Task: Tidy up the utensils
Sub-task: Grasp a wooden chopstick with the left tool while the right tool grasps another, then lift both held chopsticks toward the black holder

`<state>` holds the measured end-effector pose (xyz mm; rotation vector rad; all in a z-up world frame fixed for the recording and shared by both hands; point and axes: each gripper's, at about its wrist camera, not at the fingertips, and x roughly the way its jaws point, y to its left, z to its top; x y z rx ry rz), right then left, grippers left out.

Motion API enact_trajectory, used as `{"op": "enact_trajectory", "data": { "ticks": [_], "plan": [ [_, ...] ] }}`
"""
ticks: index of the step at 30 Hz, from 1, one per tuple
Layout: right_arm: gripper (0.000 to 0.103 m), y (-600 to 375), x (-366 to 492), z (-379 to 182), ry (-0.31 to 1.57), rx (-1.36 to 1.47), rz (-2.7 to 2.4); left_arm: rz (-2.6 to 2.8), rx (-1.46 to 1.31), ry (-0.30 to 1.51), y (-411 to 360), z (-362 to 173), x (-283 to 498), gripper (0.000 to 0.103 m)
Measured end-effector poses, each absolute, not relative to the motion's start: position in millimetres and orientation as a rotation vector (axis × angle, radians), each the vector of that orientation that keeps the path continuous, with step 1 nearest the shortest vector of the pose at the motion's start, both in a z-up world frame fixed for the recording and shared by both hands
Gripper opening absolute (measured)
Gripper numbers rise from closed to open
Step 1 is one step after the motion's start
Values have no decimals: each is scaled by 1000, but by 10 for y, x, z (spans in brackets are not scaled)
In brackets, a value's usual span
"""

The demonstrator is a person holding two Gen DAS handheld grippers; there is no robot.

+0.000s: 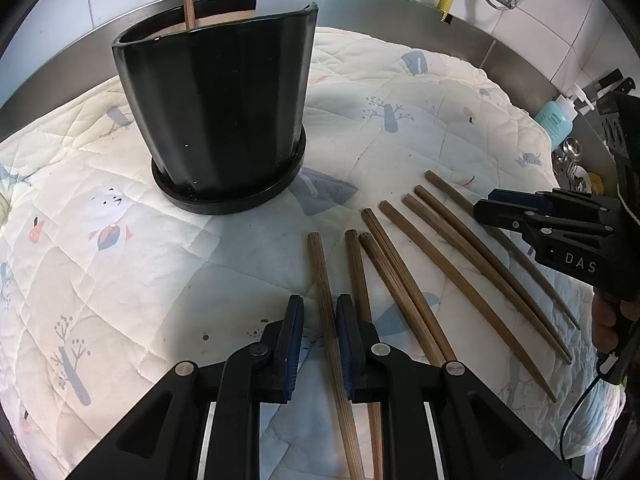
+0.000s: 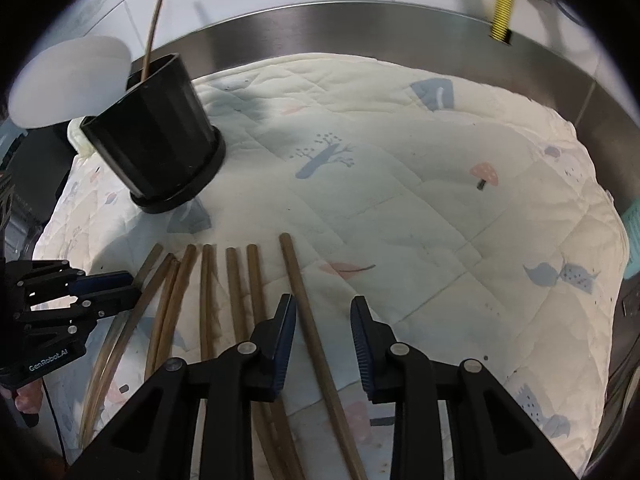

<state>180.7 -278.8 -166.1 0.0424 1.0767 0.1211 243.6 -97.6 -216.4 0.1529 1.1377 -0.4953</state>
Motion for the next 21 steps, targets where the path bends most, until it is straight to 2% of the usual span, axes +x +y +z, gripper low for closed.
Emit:
{"op": "enact_trajectory", "data": {
  "ticks": [4,12,17,21],
  "plan": [
    [25,-2726,1857,-1707,1083,28,140,-493,164,1136,-999,-2162,2432,19],
    [22,-2568,2050,-1799,1109,-52,168,-513,171,1141,-1007,-2170,2456,19],
    [11,-2541,2106,-1791,1122,-91,176,-527,174,1153,-1026,-2170,2508,19],
    [10,-2561,2081,-1751,1114,-96,169,-535,166,1167,-1028,-2166,2548,19]
  ]
}}
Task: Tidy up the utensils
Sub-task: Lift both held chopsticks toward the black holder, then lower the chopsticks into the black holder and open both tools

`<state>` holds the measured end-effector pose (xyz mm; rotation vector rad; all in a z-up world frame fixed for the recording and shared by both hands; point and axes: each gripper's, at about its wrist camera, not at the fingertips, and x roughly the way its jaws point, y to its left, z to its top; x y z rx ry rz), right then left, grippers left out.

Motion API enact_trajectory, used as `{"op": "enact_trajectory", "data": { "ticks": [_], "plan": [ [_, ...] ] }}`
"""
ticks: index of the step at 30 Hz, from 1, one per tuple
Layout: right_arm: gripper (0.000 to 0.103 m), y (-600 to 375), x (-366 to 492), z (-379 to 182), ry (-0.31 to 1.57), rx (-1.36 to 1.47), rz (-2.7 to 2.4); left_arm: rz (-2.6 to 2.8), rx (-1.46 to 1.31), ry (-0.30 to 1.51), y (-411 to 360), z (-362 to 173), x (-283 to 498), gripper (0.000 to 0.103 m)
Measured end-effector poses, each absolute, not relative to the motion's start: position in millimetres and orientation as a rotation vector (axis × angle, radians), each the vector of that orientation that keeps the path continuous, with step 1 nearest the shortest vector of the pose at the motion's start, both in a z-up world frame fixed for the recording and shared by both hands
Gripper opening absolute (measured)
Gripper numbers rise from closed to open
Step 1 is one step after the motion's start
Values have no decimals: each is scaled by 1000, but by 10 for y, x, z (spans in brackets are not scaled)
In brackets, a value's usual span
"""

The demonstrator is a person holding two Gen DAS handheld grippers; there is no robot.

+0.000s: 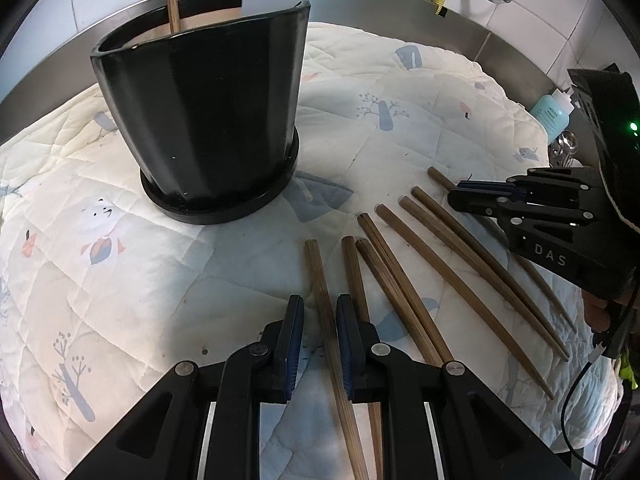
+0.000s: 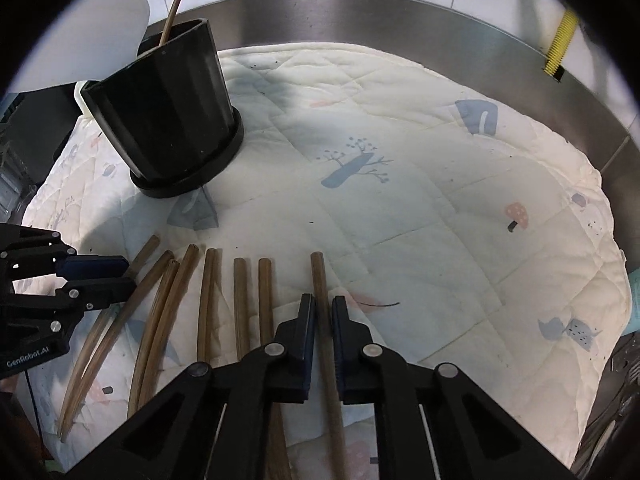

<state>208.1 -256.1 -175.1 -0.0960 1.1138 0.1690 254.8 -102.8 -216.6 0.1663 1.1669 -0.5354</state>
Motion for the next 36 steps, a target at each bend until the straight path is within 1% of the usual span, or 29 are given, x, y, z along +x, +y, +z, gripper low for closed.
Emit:
{"op": "enact_trajectory", "data": {
  "ticks": [3,5,12,22,31,36],
  "plan": [
    [10,-2581,2051,-1671,1093,-78,161,-538,173,1167,-1040,-2160,2556,17],
    [10,-2597,2007,-1572,1072,-72,159,-534,176,1156,-1039,-2155,2545,10],
    [10,-2610,1866,-1156,970,-60,150,-513,111,1117,-898,-2010,2483,9],
    [10,-2694,1621,-616,822,-17,151,-466,26,942,-525,-1322,2233,8],
    [10,-2711,1490,-328,742,-4,137,-413,-52,778,-159,-617,2074,7],
    [9,-2695,1477,-206,704,6,129,-397,-90,681,2,-205,2115,7]
  ]
}}
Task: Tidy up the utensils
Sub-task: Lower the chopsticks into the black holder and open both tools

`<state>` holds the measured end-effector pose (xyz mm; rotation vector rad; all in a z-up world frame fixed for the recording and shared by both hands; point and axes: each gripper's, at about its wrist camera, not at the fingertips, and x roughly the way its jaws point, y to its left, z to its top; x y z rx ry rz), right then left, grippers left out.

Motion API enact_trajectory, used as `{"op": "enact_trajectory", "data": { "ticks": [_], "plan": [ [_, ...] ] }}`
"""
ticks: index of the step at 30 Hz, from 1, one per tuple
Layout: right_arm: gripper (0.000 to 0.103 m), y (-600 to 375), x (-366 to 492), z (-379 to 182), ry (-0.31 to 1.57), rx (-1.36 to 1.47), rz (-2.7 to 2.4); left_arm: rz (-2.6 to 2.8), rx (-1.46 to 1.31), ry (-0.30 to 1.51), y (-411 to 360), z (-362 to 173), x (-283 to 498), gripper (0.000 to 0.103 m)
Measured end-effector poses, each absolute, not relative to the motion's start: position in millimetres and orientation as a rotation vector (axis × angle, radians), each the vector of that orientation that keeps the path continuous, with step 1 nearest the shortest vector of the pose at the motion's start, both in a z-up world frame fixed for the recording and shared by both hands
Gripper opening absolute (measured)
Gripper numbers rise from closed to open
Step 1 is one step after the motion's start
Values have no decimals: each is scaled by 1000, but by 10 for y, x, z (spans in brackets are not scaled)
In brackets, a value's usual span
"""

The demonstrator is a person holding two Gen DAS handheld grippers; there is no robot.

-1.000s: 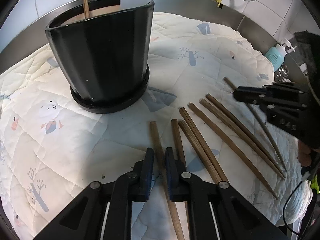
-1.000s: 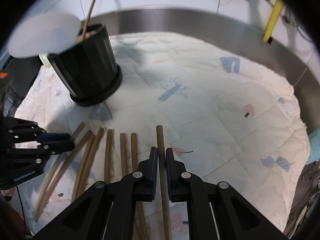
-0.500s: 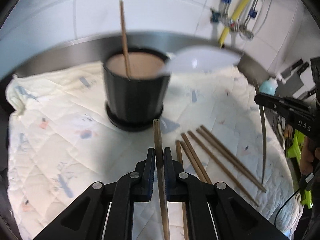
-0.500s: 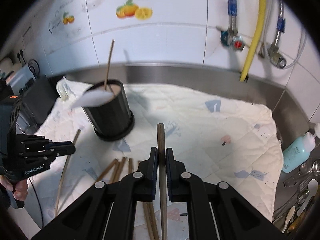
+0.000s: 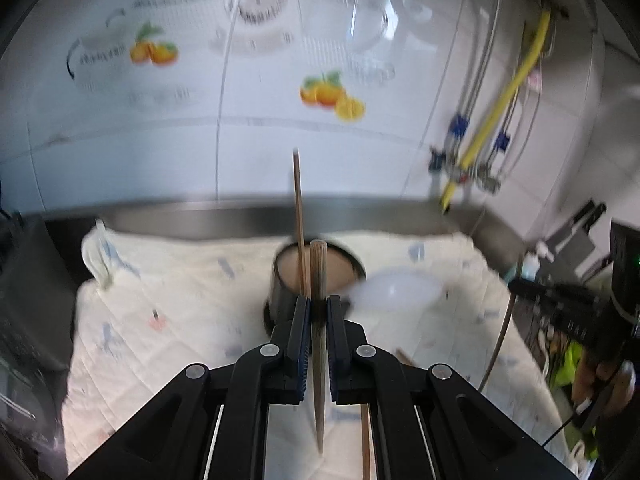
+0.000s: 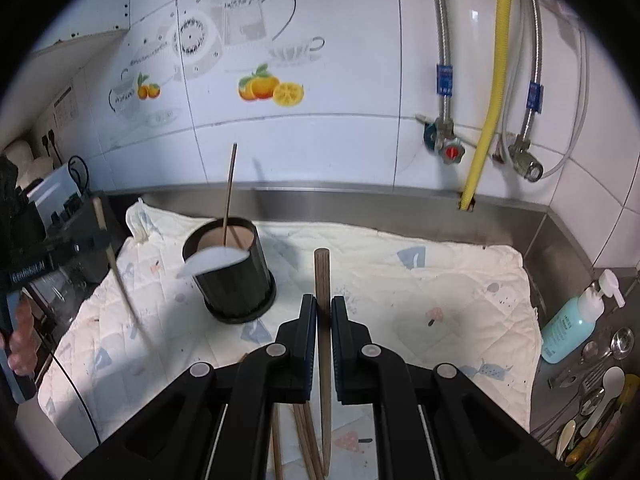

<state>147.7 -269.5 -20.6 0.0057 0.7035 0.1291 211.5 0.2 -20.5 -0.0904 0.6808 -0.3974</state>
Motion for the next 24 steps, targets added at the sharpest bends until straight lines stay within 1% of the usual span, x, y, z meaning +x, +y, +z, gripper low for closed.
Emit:
{"op": "enact_trajectory", "data": {
  "ticks": [9,16,20,24],
  "plan": [
    [9,-2632,1571,113,631,7,117,-396,-91,540,61,505,2398,7],
    [9,-2565,1703,374,572,5,111,-405,-88,446,73,956,2610,7],
    [9,-2474,1794,553,531,-4,113,-414,-90,439,65,951,2768,7],
    [9,-2366,1866,741,480,-16,130,-402,-85,491,41,703,2921,7]
  ]
}}
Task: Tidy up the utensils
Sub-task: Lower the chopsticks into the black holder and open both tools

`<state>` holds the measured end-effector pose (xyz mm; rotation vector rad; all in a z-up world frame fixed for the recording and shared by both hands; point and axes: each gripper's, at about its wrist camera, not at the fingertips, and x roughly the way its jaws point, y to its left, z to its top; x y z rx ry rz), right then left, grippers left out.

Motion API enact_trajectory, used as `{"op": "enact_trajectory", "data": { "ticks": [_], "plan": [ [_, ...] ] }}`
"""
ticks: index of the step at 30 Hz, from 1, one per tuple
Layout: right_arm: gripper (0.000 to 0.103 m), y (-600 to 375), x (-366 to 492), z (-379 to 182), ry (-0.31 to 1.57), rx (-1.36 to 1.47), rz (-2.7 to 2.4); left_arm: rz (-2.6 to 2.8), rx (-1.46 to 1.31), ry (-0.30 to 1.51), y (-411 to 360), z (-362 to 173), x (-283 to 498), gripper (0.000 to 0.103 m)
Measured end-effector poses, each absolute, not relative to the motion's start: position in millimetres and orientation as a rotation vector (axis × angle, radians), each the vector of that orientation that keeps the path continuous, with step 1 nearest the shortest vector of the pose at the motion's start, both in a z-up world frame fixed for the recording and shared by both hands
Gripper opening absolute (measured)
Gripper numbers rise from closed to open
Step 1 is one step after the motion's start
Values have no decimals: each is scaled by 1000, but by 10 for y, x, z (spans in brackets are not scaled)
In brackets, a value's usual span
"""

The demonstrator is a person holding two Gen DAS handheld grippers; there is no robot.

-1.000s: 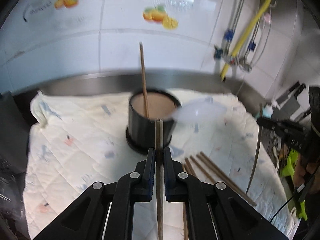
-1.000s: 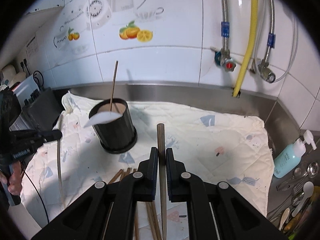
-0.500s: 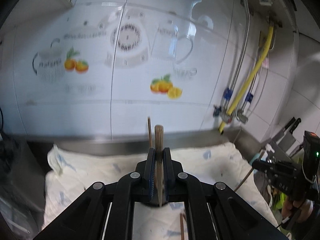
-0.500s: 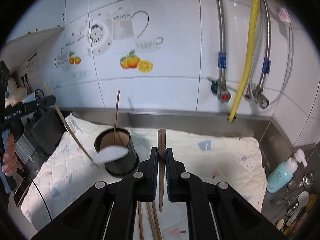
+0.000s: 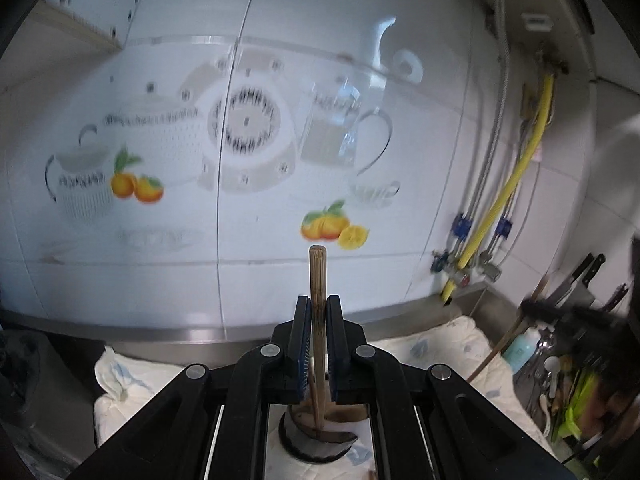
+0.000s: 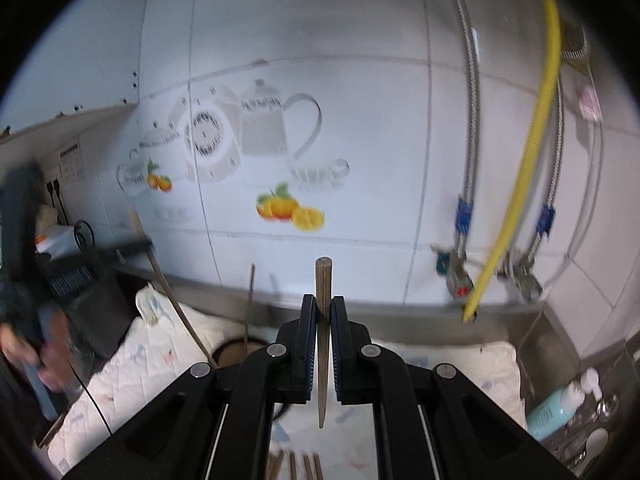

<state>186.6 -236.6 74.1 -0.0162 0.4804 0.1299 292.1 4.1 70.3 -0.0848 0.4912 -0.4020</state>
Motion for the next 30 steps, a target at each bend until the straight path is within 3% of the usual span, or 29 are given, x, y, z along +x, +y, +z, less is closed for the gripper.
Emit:
{"op": "enact_trajectory", "data": {
  "ticks": [6,14,30],
  "plan": [
    [9,-2178,2048,927,421,-3,176,-379,-72,597,50,284,3143,7],
    [9,-1943,2365,742,468,26,232,-378,-50,687,-30,-43,3320,7],
    [10,-1964,2628,158,660,58,232,-398,-86,733,-45,-68,3368,10]
  ]
}}
